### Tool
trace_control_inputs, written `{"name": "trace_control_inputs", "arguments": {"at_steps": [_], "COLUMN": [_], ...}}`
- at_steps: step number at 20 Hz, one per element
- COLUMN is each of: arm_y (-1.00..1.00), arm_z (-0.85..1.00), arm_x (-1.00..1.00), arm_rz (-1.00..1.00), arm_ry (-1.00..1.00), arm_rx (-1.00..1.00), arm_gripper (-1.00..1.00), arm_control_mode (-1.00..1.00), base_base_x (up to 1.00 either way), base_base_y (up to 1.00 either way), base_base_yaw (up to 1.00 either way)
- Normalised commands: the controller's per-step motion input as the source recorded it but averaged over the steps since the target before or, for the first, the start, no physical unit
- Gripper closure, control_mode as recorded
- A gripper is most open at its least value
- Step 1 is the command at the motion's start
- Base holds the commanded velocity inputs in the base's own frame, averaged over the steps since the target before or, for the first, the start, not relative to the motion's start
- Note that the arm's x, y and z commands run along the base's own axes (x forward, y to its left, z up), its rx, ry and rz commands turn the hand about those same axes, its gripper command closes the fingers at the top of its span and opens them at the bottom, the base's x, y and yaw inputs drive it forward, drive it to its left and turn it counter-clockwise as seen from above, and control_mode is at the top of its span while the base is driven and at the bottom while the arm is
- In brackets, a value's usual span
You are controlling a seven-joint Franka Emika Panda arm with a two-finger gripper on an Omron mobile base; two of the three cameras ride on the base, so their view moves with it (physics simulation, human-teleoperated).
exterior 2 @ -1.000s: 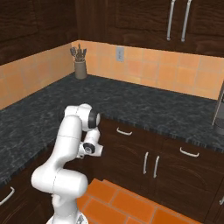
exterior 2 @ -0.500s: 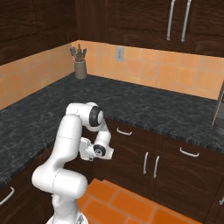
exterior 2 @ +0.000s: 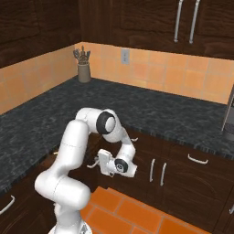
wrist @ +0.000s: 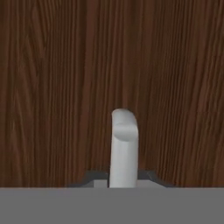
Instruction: Take a straw from the drawer in front and place it inside the glass cup on the dining counter.
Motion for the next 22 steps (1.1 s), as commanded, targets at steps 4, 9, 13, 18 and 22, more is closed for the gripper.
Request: {"name": "trace_control_inputs", "arguments": {"at_steps": [4,9,13,18,22], "arm_y": [-1.0,-1.0,-0.86,-0.87,-0.27], "arm_z": [0.1,0.09,0.02,0.17,0.9], "arm_x": [-0.25,-0.17,-0.01,-0.1,-0.38], "arm_rz": [-0.14,-0.13,-0.14,-0.2,-0.18], "arm_ry": [0.07,0.09,0.17,0.24,0.11], "arm_rx": [0.0,0.0,-0.01,-0.03,-0.03], "arm_gripper": [1.0,1.0,-1.0,-1.0,-1.0], "arm_control_mode": [-1.0,-1.0,-1.0,-1.0,-1.0], "base_base_x": [0.0,0.0,0.0,0.0,0.0], "base_base_y": [0.0,0.0,0.0,0.0,0.0], "base_base_yaw": [0.0,0.0,0.0,0.0,0.0]}}
